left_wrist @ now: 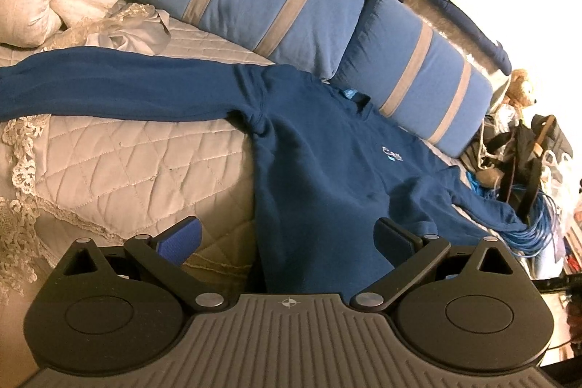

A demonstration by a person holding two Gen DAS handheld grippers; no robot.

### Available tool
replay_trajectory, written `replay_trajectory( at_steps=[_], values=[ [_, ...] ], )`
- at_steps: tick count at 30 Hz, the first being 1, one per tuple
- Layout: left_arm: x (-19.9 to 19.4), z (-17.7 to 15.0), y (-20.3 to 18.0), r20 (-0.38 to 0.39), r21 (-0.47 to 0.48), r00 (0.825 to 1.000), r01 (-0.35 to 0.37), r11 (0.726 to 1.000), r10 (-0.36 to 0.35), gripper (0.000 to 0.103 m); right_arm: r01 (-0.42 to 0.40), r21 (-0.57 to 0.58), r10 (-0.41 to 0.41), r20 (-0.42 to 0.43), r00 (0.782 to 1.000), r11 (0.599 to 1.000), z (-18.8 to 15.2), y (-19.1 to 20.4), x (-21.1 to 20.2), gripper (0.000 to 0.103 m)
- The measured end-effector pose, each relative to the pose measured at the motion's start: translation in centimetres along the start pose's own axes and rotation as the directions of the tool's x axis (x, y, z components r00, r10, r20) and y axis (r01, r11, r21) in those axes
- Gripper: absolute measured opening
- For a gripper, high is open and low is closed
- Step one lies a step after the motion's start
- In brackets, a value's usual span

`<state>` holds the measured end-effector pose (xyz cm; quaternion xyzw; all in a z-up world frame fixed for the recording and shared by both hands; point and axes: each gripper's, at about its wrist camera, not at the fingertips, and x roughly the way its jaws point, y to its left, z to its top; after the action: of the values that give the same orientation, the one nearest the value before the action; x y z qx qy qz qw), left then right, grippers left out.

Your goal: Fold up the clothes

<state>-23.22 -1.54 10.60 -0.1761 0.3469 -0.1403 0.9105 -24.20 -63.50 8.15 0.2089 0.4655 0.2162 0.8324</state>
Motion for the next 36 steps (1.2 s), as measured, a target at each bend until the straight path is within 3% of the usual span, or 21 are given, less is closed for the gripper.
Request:
replay_trajectory(
  at_steps=[2,4,5,8,12,21,28,30,31,32,34,36],
  values=[
    [0.0,0.0,0.0,0.0,0.001,1.0,0.001,1.0,-0.001,0.103,0.039,-0.036,-0.039,-0.002,0.999,0.999,0.0,0.7,0.1,0.047],
    [0.0,-0.1,-0.1,-0.001,0.002,1.0,0.004,1.0,-0.004,0.103,0.078,-0.05,-0.078,0.0,0.997,0.996,-0.1,0.9,-0.1,0.031],
    [0.0,-0.1,-0.1,-0.001,0.002,1.0,0.007,1.0,-0.007,0.103,0.094,-0.049,-0.094,0.005,0.996,0.994,-0.1,0.7,-0.3,0.018],
    [-0.2,-0.4,0.0,-0.003,-0.004,1.0,0.016,1.0,-0.016,0.103,0.052,0.017,-0.053,0.024,0.998,0.998,0.0,-0.9,-1.2,0.009],
    [-0.4,-0.7,0.2,-0.005,-0.018,1.0,0.027,0.999,-0.027,0.103,0.022,0.154,-0.029,0.039,0.999,0.988,0.1,-3.0,-2.1,0.007],
    [-1.0,-1.3,0.3,-0.04,-0.066,0.998,0.035,0.997,-0.038,0.103,0.063,0.322,-0.115,0.144,0.983,0.945,0.2,-8.1,-5.7,0.007],
    [0.0,-2.5,1.3,-0.124,-0.19,0.978,0.146,0.971,-0.171,0.101,0.083,0.323,-0.127,0.116,0.985,0.943,-0.3,-10.0,-3.7,0.007],
    [0.8,-3.1,2.1,-0.171,-0.27,0.961,0.165,0.949,-0.216,0.088,0.076,0.327,-0.118,0.11,0.987,0.942,-0.5,-10.3,-3.5,0.007],
    [1.0,-3.4,2.3,-0.184,-0.298,0.954,0.176,0.938,-0.237,0.075,0.073,0.327,-0.115,0.11,0.987,0.942,-0.5,-10.3,-3.4,0.007],
    [1.1,-3.8,2.4,-0.19,-0.322,0.949,0.181,0.929,-0.251,0.053,0.071,0.326,-0.113,0.11,0.988,0.943,-0.6,-10.3,-3.5,0.007],
    [1.0,-4.2,2.1,-0.213,-0.323,0.948,0.159,0.933,-0.235,0.036,0.066,0.319,-0.108,0.118,0.987,0.945,-0.6,-10.0,-3.8,0.007],
    [0.6,-4.3,1.6,-0.206,-0.302,0.954,0.149,0.942,-0.217,0.024,0.06,0.311,-0.105,0.13,0.986,0.949,-0.6,-9.6,-4.3,0.007]
  ],
)
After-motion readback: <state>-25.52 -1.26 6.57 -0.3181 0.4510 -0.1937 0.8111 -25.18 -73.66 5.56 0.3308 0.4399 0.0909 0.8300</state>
